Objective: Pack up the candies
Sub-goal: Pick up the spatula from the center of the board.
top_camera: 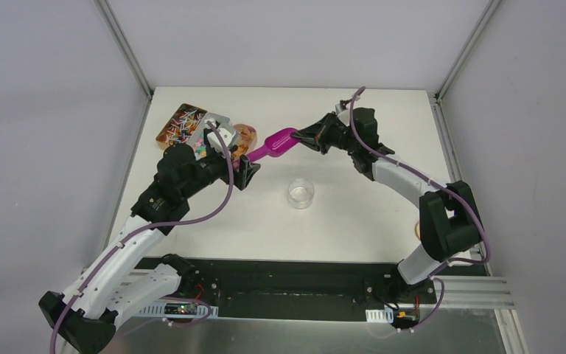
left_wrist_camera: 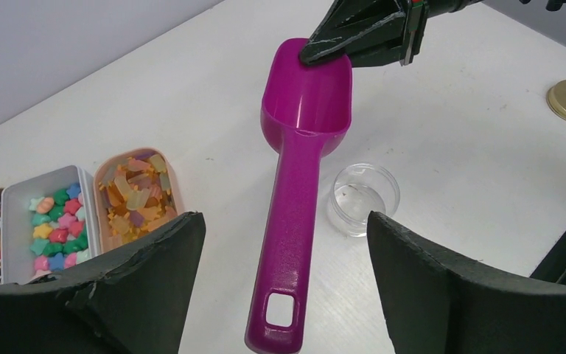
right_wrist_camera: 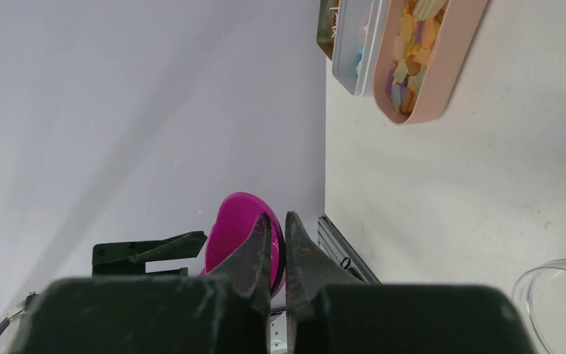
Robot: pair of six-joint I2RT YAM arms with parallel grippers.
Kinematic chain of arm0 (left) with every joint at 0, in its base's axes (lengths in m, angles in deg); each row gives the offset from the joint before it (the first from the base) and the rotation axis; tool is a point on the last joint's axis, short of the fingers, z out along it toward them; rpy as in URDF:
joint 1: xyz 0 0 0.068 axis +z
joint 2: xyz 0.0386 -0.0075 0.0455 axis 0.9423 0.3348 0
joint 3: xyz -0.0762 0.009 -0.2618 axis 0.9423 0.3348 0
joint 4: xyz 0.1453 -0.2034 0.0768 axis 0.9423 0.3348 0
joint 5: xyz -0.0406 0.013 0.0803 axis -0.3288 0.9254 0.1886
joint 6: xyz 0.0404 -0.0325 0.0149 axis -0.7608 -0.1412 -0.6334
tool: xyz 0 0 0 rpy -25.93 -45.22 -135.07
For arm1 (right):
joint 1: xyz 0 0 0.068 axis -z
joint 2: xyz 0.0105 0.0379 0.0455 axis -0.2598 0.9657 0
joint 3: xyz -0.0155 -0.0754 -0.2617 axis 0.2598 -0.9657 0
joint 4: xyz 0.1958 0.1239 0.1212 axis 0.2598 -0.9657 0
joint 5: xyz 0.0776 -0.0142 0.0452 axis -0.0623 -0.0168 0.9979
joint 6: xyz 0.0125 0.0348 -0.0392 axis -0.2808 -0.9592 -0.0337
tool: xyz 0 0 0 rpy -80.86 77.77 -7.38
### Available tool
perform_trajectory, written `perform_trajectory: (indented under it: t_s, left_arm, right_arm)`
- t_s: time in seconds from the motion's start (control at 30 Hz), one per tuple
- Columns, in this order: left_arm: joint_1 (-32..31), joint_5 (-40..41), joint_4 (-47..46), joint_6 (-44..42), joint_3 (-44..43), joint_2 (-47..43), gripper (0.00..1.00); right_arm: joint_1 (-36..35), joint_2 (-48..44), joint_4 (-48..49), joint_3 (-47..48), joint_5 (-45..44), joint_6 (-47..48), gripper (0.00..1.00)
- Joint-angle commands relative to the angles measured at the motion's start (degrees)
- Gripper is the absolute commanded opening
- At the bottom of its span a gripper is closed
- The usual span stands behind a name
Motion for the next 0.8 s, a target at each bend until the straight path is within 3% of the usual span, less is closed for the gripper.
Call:
perform_trajectory:
  t_s: [0.0,0.23,0.33,0.5,0.57,0.7,0.77]
  left_arm:
    - [-0.48,-2.87,-4.38,-1.49,1.12,-0.59,0.80]
    - [-0.48,-3.98,-5.53,-0.18,1.41,-0.57,0.65]
    - [-0.48,-4.73,-6.22,0.22,1.90,-0.72,0.35]
    - [-0.48,-6.17,-6.95,0.58,2.21,-1.37,0.09]
    - [-0.48,-6.49,-6.92,0.68,2.03,-1.44,0.00]
    - [-0.48,-6.46,-6.67,1.08,2.40,-2.11,0.00]
    - [-0.48,-5.98,-6.55,1.36,2.67,-2.69,0.00]
  right_arm:
    - [-0.26,-3.94,8.17,-0.97,2.10,-5.02,0.00]
    - [-0.97,-5.16,9.68,-2.85,2.28,-5.90,0.00]
    - [-1.56,-5.72,9.57,-3.28,1.71,-5.82,0.00]
    - [-2.61,-7.19,7.09,-3.87,0.44,-3.61,0.01]
    - [-2.74,-8.39,4.94,-4.12,-0.53,-1.52,0.10]
    - [-2.66,-13.54,-3.82,-4.04,-4.91,5.23,0.40]
    - [-2.34,-16.54,-8.33,-3.94,-5.30,5.71,0.43]
